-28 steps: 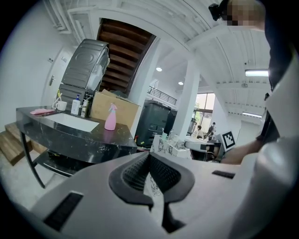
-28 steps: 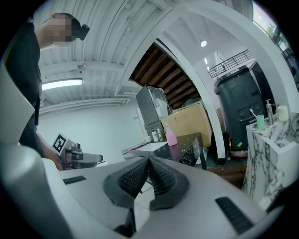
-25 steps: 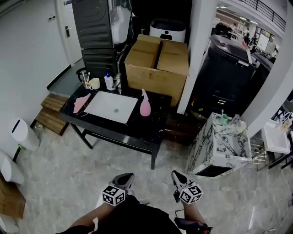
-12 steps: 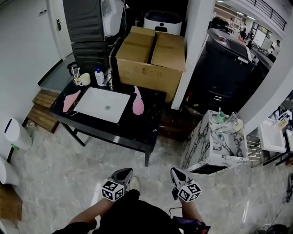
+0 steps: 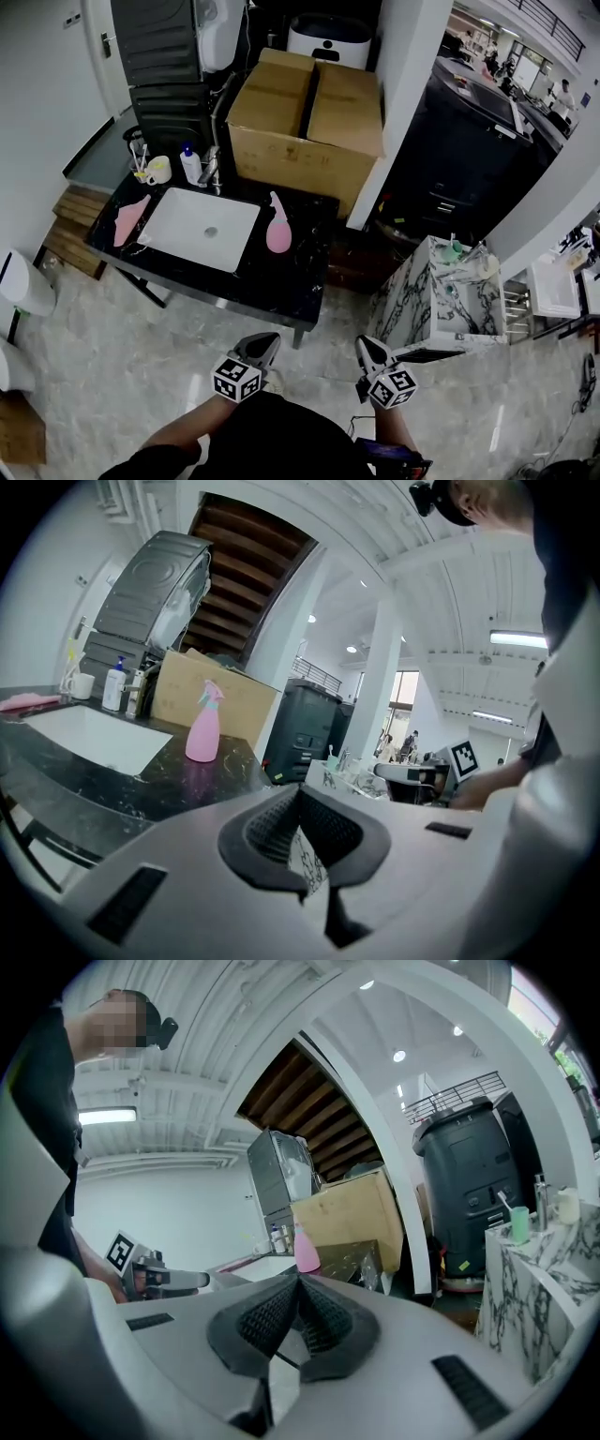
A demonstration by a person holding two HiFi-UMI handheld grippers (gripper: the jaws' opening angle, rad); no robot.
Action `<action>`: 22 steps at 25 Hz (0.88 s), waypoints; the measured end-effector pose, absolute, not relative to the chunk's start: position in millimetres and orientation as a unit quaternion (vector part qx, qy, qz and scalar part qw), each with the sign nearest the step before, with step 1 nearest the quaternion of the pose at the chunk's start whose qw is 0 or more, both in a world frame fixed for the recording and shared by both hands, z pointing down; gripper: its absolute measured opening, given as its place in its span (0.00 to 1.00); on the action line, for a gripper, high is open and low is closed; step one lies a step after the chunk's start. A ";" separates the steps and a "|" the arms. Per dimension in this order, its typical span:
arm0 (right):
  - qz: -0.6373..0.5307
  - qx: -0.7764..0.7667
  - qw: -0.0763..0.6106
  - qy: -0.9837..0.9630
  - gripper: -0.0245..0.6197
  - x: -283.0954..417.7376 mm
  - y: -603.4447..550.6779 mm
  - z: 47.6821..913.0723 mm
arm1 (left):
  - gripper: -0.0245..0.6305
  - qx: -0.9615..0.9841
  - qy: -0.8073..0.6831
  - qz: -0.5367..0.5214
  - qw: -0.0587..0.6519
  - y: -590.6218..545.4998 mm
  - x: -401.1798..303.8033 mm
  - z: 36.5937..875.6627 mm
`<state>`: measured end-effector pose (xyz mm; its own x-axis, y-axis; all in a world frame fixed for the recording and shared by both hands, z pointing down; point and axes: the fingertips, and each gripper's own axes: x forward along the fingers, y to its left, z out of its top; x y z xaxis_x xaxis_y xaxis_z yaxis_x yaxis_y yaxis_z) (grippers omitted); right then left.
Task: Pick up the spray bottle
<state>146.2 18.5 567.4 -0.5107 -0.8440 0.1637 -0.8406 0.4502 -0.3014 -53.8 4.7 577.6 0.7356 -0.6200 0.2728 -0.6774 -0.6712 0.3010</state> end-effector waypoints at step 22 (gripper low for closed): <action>-0.158 -0.490 -0.029 0.857 0.08 119.5 -101.7 559.8 | 0.05 0.896 -0.388 0.048 0.209 -85.7 -102.2 580.5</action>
